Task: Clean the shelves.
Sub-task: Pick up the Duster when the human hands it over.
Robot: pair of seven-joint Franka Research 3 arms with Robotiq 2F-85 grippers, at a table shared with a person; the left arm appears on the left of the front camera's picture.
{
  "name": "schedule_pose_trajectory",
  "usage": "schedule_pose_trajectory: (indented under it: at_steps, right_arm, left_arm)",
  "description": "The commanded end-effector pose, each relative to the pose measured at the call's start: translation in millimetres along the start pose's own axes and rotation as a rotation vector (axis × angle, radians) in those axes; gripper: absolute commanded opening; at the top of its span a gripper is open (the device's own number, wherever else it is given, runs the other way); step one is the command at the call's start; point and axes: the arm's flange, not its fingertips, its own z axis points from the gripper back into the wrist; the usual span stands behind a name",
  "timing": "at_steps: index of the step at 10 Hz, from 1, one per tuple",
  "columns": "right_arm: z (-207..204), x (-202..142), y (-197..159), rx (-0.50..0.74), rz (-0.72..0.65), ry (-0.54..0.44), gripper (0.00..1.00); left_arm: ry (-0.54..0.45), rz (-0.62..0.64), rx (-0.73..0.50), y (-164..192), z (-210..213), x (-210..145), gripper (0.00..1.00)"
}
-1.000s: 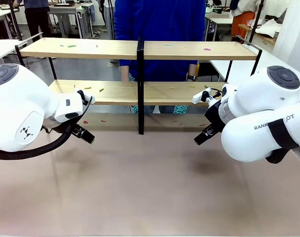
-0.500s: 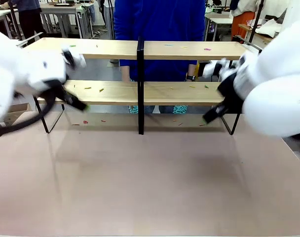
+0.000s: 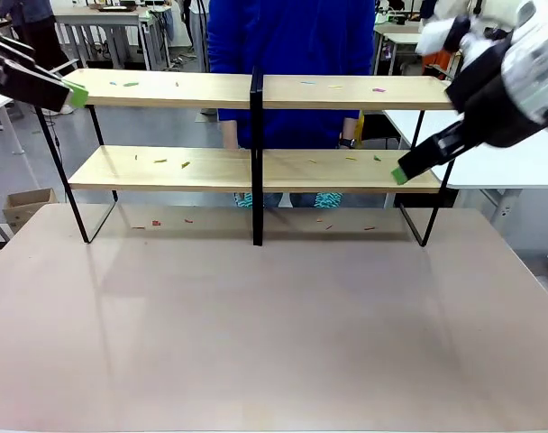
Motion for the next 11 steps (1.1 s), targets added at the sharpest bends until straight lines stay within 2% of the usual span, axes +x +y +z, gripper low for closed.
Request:
schedule_pose_trajectory:
  at_steps: [1, 2, 3, 4, 6, 8, 9, 11]
  right_arm:
    - [21, 5, 6, 0.011, -0.022, -0.085, 1.00]
    - [24, 10, 4, 0.036, -0.089, -0.152, 1.00]
    - [31, 15, 2, 0.037, -0.148, -0.204, 1.00]
    - [33, 18, 1, 0.034, -0.212, -0.198, 1.00]
    - [28, 19, 3, 0.019, -0.223, -0.176, 1.00]
    - [21, 15, 0, 0.045, -0.243, -0.165, 1.00]
    - [16, 12, 0, 0.053, -0.251, -0.157, 1.00]
    - [8, 8, -1, 0.072, -0.264, -0.131, 1.00]
  left_arm:
    - [0.038, -0.004, -0.039, -5, -18, 8, 1.00]
    - [0.066, 0.006, -0.063, -10, -20, 19, 1.00]
    - [0.141, 0.033, -0.076, -16, -21, 26, 1.00]
    - [0.229, 0.079, -0.085, -19, -24, 30, 1.00]
    - [0.254, 0.162, -0.041, -20, -26, 37, 1.00]
    - [0.239, 0.232, -0.021, -18, -25, 38, 1.00]
    - [0.196, 0.245, -0.025, -16, -23, 37, 1.00]
    - [0.125, 0.352, 0.023, -10, -20, 33, 1.00]
